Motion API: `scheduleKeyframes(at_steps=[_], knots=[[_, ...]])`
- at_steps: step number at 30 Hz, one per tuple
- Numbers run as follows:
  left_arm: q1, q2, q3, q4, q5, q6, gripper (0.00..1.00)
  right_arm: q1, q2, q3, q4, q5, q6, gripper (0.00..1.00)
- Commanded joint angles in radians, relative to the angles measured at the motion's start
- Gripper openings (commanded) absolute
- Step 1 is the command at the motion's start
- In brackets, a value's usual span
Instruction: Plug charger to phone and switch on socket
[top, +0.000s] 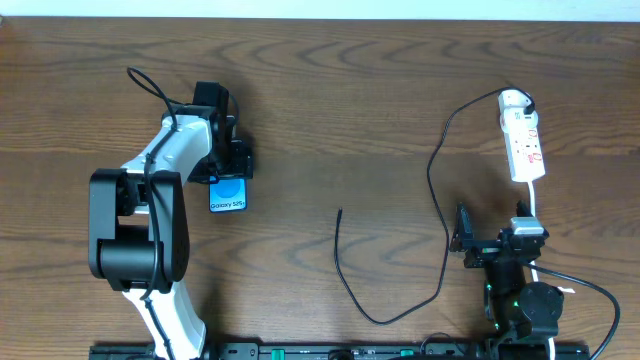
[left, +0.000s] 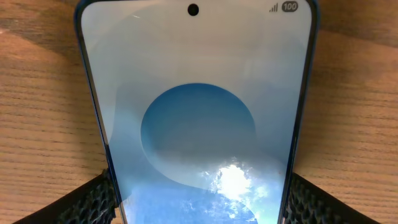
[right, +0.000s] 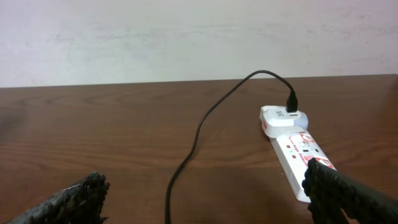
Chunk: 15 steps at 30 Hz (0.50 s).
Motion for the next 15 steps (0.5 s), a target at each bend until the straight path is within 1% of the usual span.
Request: scheduleKeyframes(at_steps=[1, 15], knots=[[0.002, 0.031, -0.023, 0.000, -0.027, 0.006, 0.81, 0.006, -0.003, -0.004, -0.001, 0.004, 0.010, 0.99], [0.002, 0.031, -0.023, 0.000, -0.027, 0.006, 0.80, 0.006, -0.003, -0.004, -0.001, 0.004, 0.010, 0.99]])
